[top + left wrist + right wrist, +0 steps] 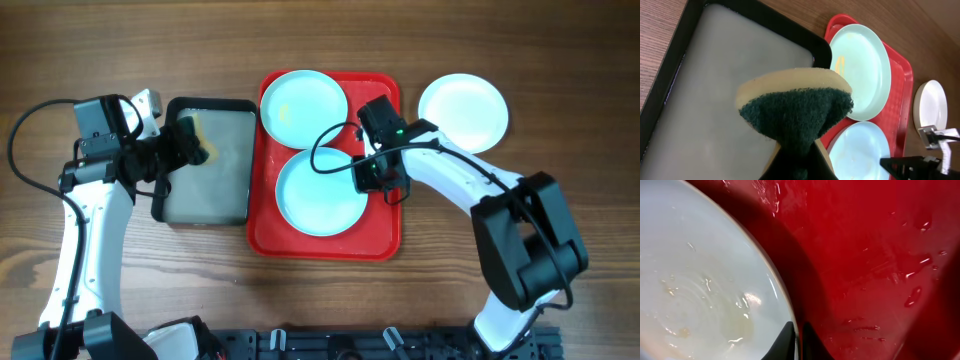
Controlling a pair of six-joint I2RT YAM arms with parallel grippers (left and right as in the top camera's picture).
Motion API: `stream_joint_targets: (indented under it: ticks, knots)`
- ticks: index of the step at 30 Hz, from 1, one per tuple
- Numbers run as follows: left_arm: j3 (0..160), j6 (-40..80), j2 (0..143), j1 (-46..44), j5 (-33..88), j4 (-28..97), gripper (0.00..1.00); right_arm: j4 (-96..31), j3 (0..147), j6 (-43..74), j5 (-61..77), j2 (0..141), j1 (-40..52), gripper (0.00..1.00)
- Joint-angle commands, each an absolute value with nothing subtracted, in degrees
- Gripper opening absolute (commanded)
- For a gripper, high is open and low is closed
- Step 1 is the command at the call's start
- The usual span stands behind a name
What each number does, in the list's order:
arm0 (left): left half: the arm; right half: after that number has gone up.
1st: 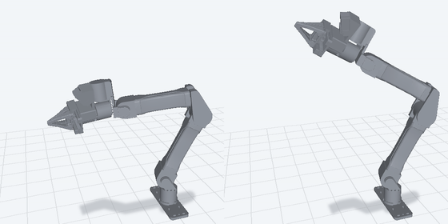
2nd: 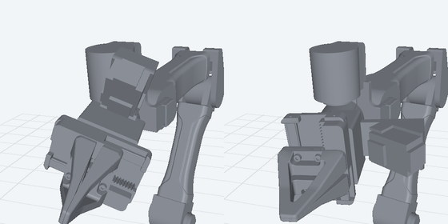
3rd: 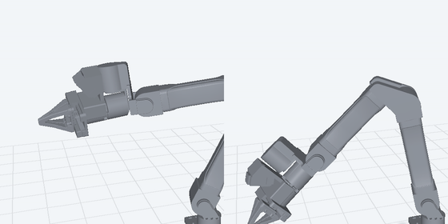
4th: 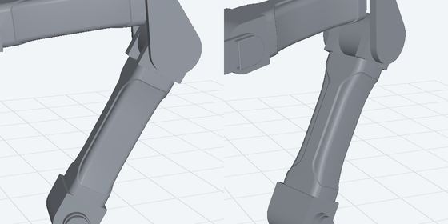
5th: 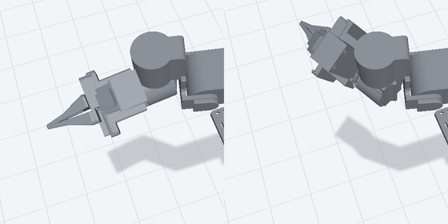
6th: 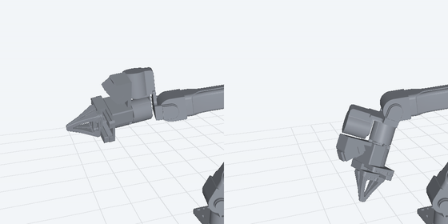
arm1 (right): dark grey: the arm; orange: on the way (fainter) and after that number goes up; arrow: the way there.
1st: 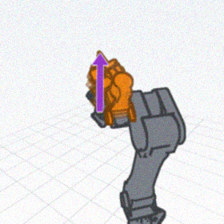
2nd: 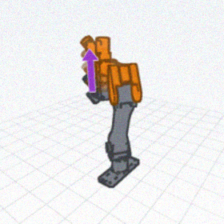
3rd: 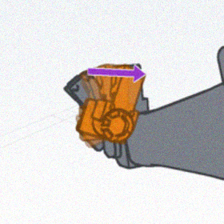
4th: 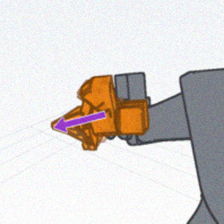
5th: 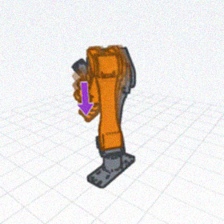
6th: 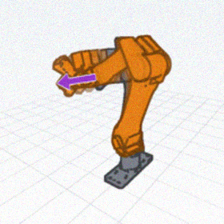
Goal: Clean dirty plates on tray and stack at the side
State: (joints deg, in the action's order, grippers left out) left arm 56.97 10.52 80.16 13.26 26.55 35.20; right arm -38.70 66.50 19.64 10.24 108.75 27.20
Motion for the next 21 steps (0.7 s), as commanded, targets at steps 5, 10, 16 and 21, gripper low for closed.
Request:
stream_joint_targets:
  ticks: [5, 10, 16, 21]
  knots:
    - [57.2, 6.2, 80.5, 13.5, 27.4, 33.9, 0.04, -40.9, 68.3, 19.5, 10.3, 109.1, 27.1, 0.04]
    - [57.2, 6.2, 80.5, 13.5, 27.4, 32.9, 0.04, -50.9, 78.1, 18.2, 10.3, 106.9, 27.1, 0.04]
    - [57.2, 4.3, 80.5, 13.5, 27.4, 32.1, 0.04, -53.4, 88.1, 19.4, 10.4, 106.5, 27.2, 0.04]
    - [57.2, 3.2, 80.6, 13.5, 27.4, 31.2, 0.04, -41.8, 88.1, 21.3, 10.5, 106.6, 28.1, 0.04]
